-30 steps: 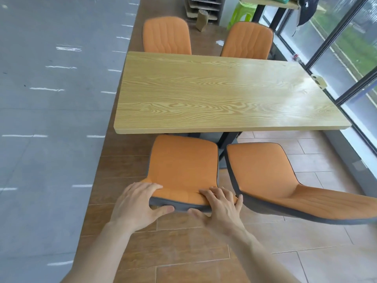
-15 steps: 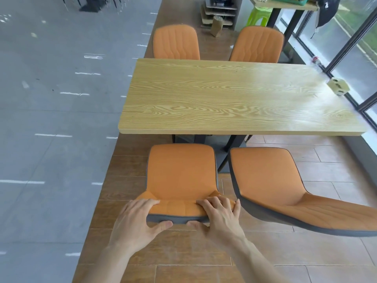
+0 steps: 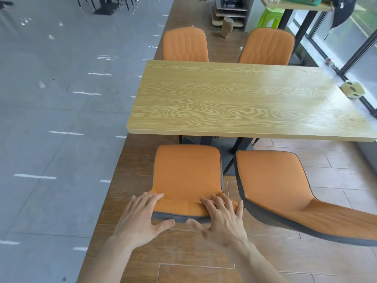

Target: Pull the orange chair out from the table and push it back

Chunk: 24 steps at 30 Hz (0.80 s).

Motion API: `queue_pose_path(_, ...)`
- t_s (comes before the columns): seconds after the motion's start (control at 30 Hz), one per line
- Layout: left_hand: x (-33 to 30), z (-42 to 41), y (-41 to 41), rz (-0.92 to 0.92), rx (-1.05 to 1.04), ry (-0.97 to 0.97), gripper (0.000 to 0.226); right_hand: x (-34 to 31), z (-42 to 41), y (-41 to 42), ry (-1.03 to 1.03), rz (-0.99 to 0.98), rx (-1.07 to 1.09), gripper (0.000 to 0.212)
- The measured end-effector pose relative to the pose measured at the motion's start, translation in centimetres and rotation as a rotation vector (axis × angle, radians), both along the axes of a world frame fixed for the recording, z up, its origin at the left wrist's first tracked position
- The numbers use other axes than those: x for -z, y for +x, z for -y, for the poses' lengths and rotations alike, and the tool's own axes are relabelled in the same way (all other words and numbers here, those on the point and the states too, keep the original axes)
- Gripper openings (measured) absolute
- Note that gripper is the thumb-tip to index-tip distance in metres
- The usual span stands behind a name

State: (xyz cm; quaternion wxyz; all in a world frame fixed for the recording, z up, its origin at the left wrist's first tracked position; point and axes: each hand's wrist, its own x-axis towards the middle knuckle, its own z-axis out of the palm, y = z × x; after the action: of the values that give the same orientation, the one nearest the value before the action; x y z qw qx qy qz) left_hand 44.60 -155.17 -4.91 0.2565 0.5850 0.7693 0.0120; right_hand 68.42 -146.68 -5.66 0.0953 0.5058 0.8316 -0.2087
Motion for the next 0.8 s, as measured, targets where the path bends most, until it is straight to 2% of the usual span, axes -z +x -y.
queue_pose_path(0.1, -0.1, 0.3, -1.8, 0.011, 0.031, 0.024, 0.095, -1.7, -0.6, -1.7, -0.004, -0.01, -0.006, 0.115)
queue_pose_path(0.23, -2.0, -0.5, -7.5, 0.001, -0.03, 0.102, 0.091, -4.2, -2.7, -7.1, 0.028, -0.012, -0.04, 0.108)
queue_pose_path(0.4, -6.5, -1.5, -19.5, -0.041, -0.129, 0.204, 0.092, -7.9, -5.1, -19.3, 0.084, -0.047, -0.085, 0.113)
queue_pose_path(0.63, -12.8, -1.3, -37.8, -0.117, -0.265, 0.306, 0.118, -13.4, -7.3, -39.4, 0.142, -0.155, -0.182, 0.106)
queue_pose_path(0.8, -13.9, -2.7, -47.5, -0.151, -0.334, 0.362, 0.114, -16.0, -10.0, -50.3, 0.181, -0.179, -0.264, 0.105)
